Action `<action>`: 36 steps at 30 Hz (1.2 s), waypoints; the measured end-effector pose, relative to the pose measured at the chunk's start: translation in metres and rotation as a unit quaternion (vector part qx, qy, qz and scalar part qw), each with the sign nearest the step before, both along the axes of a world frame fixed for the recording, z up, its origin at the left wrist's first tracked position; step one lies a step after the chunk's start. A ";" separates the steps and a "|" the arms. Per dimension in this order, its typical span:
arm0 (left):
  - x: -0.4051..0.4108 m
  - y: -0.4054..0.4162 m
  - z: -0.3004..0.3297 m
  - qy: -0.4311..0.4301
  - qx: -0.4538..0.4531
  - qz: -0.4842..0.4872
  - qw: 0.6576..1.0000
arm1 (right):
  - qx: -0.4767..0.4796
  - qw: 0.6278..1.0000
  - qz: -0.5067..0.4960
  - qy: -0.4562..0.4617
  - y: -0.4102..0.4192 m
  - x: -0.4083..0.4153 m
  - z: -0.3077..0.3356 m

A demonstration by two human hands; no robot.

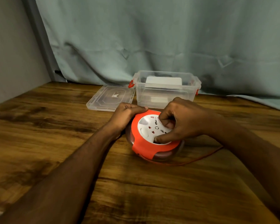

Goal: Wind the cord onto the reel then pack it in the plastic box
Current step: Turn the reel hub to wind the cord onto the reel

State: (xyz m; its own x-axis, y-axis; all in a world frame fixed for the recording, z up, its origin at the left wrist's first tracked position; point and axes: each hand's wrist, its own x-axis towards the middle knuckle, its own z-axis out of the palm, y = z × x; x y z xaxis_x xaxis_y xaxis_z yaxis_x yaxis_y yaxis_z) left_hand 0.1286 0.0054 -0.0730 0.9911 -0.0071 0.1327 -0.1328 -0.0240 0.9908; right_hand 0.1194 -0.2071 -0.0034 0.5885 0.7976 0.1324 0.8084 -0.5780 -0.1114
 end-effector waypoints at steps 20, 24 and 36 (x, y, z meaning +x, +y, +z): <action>-0.002 0.001 -0.001 -0.011 0.000 -0.006 1.000 | -0.032 0.998 0.006 0.052 -0.006 0.001 0.011; -0.001 0.002 -0.002 -0.012 0.000 -0.012 1.000 | 0.004 0.997 -0.007 0.075 -0.010 0.003 0.011; -0.001 0.002 -0.002 -0.003 -0.033 -0.013 0.999 | -0.045 0.994 0.013 -0.098 0.004 -0.014 0.005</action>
State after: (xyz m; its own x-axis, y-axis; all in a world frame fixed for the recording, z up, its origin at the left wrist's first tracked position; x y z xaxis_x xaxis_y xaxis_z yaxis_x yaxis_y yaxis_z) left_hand 0.1273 0.0077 -0.0745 0.9900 -0.0239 0.1388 -0.1377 0.0445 0.9895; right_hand 0.1054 -0.2027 0.0014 0.5382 0.8257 0.1693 0.8238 -0.5577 0.1014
